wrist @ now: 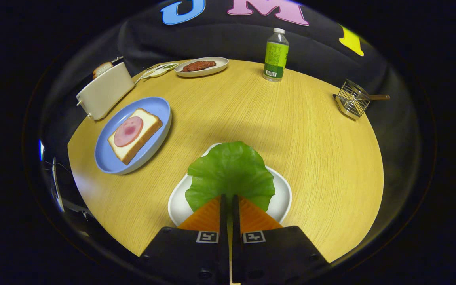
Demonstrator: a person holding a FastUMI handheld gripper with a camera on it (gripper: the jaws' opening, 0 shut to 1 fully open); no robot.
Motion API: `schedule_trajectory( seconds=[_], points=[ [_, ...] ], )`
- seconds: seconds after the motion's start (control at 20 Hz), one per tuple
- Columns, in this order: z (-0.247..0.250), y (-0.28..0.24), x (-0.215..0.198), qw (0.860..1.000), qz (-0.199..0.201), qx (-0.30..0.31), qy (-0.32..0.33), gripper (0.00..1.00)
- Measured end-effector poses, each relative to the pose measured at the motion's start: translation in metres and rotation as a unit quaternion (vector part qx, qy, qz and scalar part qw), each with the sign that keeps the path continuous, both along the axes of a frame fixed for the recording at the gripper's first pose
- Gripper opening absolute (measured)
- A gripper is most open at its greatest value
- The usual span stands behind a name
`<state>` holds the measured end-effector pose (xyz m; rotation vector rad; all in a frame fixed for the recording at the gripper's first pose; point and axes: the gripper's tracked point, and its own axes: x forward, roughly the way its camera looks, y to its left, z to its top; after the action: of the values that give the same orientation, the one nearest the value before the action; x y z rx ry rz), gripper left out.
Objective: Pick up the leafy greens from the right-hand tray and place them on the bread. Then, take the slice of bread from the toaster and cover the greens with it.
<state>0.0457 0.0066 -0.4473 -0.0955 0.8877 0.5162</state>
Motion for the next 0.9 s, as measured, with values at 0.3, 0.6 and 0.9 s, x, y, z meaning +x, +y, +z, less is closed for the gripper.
schedule_trajectory(
  seconds=[0.3, 0.6, 0.9],
  points=[
    [0.050, -0.001, 0.003, 0.999, -0.012, 0.010, -0.038, 0.08],
    [0.115, 0.052, -0.005, 0.997, 0.010, 0.054, -0.061, 0.08],
    [0.145, 0.137, -0.012, 0.993, 0.056, 0.080, -0.066, 0.08]
  ],
)
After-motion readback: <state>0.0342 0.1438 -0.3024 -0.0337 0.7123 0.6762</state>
